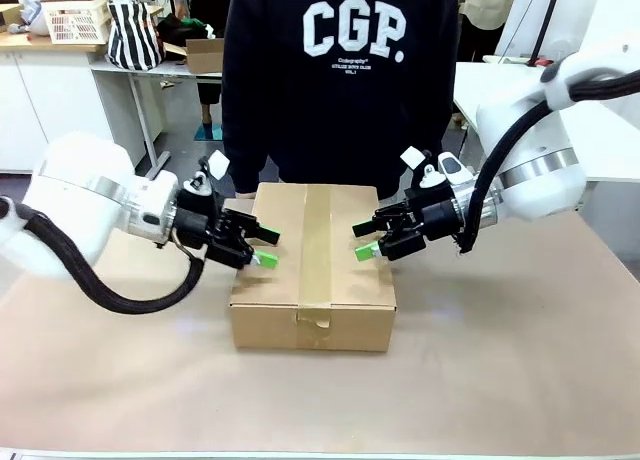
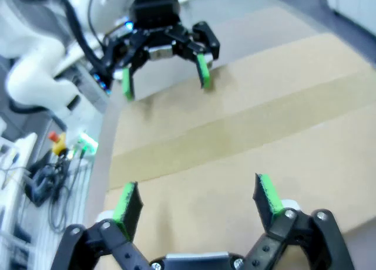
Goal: Pack the gift set into the box.
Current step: Press and hold the closed box until the human finishes sealing it.
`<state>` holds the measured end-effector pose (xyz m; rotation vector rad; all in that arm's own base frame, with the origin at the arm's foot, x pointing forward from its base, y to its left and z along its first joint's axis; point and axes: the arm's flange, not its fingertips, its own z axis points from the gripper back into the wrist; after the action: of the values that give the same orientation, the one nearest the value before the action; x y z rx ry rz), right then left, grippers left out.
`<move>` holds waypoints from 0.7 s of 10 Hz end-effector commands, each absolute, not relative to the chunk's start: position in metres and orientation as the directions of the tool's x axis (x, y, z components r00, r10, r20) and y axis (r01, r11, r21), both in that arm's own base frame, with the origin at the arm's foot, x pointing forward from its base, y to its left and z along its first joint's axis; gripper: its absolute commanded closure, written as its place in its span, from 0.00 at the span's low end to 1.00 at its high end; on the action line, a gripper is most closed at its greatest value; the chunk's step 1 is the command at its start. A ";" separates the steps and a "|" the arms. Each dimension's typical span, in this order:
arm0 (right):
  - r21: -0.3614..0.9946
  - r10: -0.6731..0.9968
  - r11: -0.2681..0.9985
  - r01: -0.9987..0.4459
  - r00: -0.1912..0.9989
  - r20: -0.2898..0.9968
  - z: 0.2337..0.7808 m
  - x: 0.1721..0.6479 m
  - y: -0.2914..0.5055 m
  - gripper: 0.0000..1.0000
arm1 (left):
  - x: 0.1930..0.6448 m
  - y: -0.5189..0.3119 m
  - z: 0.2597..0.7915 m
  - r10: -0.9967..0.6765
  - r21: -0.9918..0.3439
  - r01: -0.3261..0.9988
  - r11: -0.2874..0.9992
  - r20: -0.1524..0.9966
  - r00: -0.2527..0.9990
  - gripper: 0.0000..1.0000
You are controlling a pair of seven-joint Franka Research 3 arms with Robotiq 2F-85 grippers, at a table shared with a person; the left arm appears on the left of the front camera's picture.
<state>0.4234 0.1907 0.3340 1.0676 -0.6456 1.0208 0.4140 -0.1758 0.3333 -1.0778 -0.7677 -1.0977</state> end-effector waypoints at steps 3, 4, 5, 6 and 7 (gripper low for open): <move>0.679 0.028 0.414 -0.606 0.755 0.655 0.386 0.368 0.116 0.00 | 0.381 -0.084 0.402 -0.270 -0.539 0.763 0.357 0.723 0.636 0.00; 0.715 -0.031 0.435 -0.548 0.784 0.619 0.383 0.360 0.093 0.00 | 0.378 -0.063 0.396 -0.249 -0.602 0.702 0.381 0.664 0.705 0.00; 0.740 -0.100 0.451 -0.499 0.796 0.597 0.379 0.352 0.071 0.00 | 0.374 -0.045 0.391 -0.203 -0.636 0.658 0.404 0.639 0.742 0.00; 0.760 -0.178 0.436 -0.483 0.781 0.598 0.373 0.347 0.052 0.00 | 0.370 -0.029 0.387 -0.152 -0.670 0.646 0.366 0.642 0.751 0.00; 0.708 -0.239 0.526 -0.471 0.718 0.654 0.368 0.347 0.045 0.00 | 0.373 -0.017 0.386 -0.034 -0.656 0.667 0.352 0.703 0.710 0.00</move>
<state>0.4026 0.0413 0.3871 1.0680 -0.6768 0.2102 0.3847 -0.0186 0.3890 -1.0523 -0.5601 -0.5226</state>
